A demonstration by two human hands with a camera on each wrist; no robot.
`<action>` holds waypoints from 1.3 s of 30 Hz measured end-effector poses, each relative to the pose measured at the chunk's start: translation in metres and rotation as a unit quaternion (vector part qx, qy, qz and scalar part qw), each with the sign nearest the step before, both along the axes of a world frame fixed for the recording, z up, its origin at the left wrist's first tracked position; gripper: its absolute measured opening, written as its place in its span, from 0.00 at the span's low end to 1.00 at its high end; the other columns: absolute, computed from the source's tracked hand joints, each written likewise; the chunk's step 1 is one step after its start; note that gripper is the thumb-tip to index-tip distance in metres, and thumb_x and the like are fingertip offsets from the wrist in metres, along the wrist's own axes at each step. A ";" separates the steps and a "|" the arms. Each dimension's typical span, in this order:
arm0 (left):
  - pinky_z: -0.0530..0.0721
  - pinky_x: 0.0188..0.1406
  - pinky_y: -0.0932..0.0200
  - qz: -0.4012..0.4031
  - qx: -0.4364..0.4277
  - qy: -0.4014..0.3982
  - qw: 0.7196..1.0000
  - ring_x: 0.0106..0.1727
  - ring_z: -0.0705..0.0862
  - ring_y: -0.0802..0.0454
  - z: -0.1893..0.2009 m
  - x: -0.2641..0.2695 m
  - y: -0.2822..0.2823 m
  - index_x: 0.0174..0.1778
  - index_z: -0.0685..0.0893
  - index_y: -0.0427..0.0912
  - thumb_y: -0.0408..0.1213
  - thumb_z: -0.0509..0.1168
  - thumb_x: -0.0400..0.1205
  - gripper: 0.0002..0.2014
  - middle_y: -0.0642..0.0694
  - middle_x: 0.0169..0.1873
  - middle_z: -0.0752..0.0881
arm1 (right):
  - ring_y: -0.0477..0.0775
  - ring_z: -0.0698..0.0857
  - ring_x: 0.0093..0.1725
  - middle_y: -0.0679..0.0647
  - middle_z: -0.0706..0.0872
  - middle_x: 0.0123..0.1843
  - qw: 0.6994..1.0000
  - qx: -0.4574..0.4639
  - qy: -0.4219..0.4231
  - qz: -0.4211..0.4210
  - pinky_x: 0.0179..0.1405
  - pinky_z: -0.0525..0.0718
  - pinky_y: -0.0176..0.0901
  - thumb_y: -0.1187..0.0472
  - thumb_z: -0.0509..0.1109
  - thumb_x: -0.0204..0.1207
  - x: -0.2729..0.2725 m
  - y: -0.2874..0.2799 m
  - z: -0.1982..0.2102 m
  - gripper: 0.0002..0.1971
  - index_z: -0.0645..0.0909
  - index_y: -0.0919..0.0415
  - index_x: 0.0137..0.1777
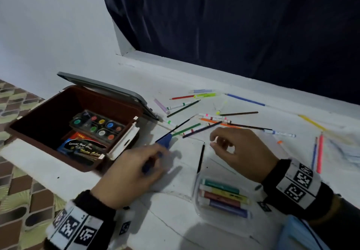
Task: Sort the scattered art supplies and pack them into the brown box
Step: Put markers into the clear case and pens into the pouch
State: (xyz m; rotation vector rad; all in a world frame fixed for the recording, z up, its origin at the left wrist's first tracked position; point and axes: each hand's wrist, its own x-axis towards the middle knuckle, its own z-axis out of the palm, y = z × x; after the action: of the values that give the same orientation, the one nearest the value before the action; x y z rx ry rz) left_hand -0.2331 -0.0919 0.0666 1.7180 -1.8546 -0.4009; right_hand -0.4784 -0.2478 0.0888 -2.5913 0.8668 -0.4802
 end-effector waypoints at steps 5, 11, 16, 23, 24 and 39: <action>0.85 0.52 0.55 -0.015 0.114 -0.102 0.988 0.52 0.86 0.56 -0.037 0.003 0.005 0.56 0.84 0.58 0.55 0.60 0.77 0.15 0.59 0.51 0.86 | 0.41 0.82 0.45 0.40 0.84 0.43 0.998 0.039 0.029 -0.040 0.48 0.83 0.46 0.50 0.67 0.80 -0.056 0.001 -0.037 0.04 0.81 0.43 0.52; 0.85 0.57 0.52 0.071 0.112 -0.082 0.988 0.57 0.87 0.51 -0.045 0.006 0.002 0.62 0.85 0.53 0.56 0.59 0.78 0.21 0.54 0.56 0.86 | 0.41 0.80 0.59 0.40 0.83 0.59 0.993 0.091 0.062 -0.036 0.63 0.79 0.44 0.46 0.65 0.82 -0.080 0.010 -0.070 0.13 0.79 0.44 0.65; 0.84 0.58 0.40 0.122 0.131 -0.085 0.980 0.59 0.85 0.44 -0.043 -0.003 -0.008 0.64 0.83 0.55 0.63 0.53 0.75 0.28 0.50 0.58 0.85 | 0.46 0.85 0.52 0.46 0.88 0.56 0.984 0.131 0.118 -0.023 0.55 0.84 0.50 0.46 0.61 0.85 -0.080 0.007 -0.076 0.13 0.79 0.46 0.66; 0.82 0.60 0.38 0.184 0.165 -0.109 0.963 0.64 0.82 0.35 -0.048 -0.007 -0.022 0.74 0.78 0.53 0.64 0.50 0.78 0.33 0.42 0.66 0.79 | 0.45 0.85 0.48 0.44 0.88 0.53 0.983 0.130 0.133 -0.005 0.52 0.84 0.48 0.50 0.56 0.87 -0.080 0.000 -0.084 0.09 0.78 0.43 0.60; 0.81 0.62 0.39 0.188 0.169 -0.102 0.962 0.65 0.81 0.35 -0.045 -0.008 -0.025 0.75 0.78 0.53 0.63 0.53 0.81 0.30 0.42 0.67 0.79 | 0.45 0.85 0.48 0.45 0.88 0.52 0.981 0.134 0.138 -0.001 0.52 0.84 0.48 0.50 0.57 0.87 -0.080 -0.001 -0.083 0.09 0.78 0.44 0.60; 0.85 0.52 0.51 0.151 0.026 0.040 0.987 0.49 0.85 0.49 -0.031 -0.037 -0.128 0.54 0.86 0.50 0.42 0.66 0.84 0.06 0.46 0.47 0.87 | 0.40 0.85 0.40 0.42 0.88 0.40 0.987 0.138 0.072 -0.038 0.44 0.86 0.45 0.48 0.66 0.81 -0.072 -0.053 -0.051 0.06 0.83 0.44 0.46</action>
State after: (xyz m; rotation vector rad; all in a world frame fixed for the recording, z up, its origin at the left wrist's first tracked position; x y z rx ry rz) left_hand -0.2705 -0.2196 0.0360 1.9523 -1.5070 -0.3916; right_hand -0.5507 -0.3005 0.0375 -2.3672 1.0054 -0.1777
